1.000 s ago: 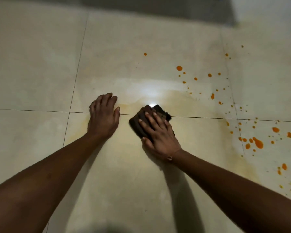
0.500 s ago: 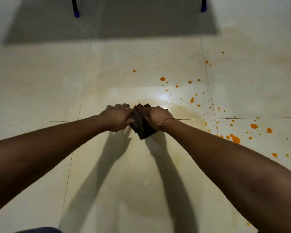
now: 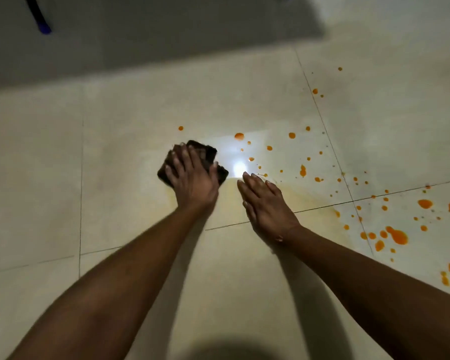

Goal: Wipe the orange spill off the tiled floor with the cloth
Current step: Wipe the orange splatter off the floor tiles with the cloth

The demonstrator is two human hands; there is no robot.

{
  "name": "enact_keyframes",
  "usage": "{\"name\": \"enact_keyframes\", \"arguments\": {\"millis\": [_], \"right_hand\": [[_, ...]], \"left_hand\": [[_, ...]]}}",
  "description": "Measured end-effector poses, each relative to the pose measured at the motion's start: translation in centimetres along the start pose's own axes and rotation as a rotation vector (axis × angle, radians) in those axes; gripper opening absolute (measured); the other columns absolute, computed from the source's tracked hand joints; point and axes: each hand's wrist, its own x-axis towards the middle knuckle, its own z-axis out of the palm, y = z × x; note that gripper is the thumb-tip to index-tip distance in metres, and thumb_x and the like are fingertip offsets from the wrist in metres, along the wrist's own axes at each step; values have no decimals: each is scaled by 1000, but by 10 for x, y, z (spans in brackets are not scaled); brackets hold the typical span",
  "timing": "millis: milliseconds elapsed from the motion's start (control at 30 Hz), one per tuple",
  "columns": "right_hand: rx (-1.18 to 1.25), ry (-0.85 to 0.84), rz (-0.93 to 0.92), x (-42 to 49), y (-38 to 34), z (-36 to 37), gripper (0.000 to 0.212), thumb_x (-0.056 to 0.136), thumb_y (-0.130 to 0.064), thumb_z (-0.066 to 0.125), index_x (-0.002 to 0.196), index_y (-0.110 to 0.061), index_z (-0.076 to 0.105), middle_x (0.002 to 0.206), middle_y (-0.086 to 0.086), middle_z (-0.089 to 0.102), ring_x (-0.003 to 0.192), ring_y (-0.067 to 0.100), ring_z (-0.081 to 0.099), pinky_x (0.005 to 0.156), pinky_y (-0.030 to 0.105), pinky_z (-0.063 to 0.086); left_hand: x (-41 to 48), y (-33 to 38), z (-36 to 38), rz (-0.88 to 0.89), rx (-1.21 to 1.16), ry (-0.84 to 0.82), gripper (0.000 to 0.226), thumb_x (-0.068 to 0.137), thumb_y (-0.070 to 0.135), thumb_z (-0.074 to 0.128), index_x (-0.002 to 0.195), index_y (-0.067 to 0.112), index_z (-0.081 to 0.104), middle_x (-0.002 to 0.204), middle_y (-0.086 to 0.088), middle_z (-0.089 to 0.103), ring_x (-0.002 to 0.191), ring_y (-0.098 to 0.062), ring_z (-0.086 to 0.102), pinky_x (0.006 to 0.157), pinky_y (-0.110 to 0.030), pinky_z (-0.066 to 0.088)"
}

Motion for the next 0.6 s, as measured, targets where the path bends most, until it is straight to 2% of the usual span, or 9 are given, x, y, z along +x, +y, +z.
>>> {"name": "enact_keyframes", "arguments": {"millis": [133, 200, 333, 400, 433, 533, 600], "right_hand": [[-8, 25, 11, -4, -2, 2, 54, 100, -31, 27, 152, -16, 29, 160, 5, 24, 147, 18, 22, 116, 34, 13], [-8, 57, 14, -1, 1, 2, 53, 100, -29, 30, 151, -14, 33, 159, 5, 28, 146, 17, 23, 118, 30, 11], [108, 93, 75, 3, 2, 2, 50, 98, -23, 33, 145, -6, 41, 153, 10, 39, 142, 22, 33, 119, 28, 13], [155, 87, 152, -10, -4, 1, 50, 99, -25, 33, 145, -6, 40, 153, 10, 38, 142, 23, 34, 118, 31, 15], [172, 105, 208, -18, -4, 1, 51, 100, -28, 34, 146, -8, 39, 154, 9, 36, 143, 22, 32, 118, 31, 16], [189, 222, 371, -39, 14, 0, 54, 98, -33, 36, 147, -11, 38, 156, 5, 34, 143, 18, 30, 116, 32, 20], [179, 254, 390, -41, 23, 0, 53, 98, -31, 37, 147, -11, 40, 155, 4, 36, 142, 17, 31, 114, 32, 24]], "left_hand": [[87, -8, -13, 127, 117, 59, 68, 99, 47, 28, 153, 6, 20, 161, -14, 18, 149, -34, 10, 119, -54, 6], [109, -10, -11, 247, 175, 102, 68, 97, 47, 29, 152, 7, 23, 160, -14, 22, 149, -33, 13, 120, -52, 8], [64, -18, -3, 717, 242, -18, 68, 95, 46, 33, 152, 11, 28, 161, -10, 23, 150, -29, 15, 120, -48, 11], [46, -37, -12, 860, 281, -104, 67, 95, 47, 33, 153, 14, 29, 161, -7, 25, 150, -27, 17, 119, -46, 13], [59, -42, -17, 882, 288, -96, 67, 94, 47, 33, 152, 15, 29, 161, -6, 26, 149, -26, 19, 119, -45, 13], [111, 0, -20, 661, 223, 36, 69, 93, 47, 31, 153, 13, 27, 161, -7, 25, 149, -27, 18, 119, -45, 12], [110, 42, -5, 600, 182, 43, 70, 93, 47, 32, 154, 12, 25, 161, -8, 22, 150, -28, 16, 120, -46, 10]]}}
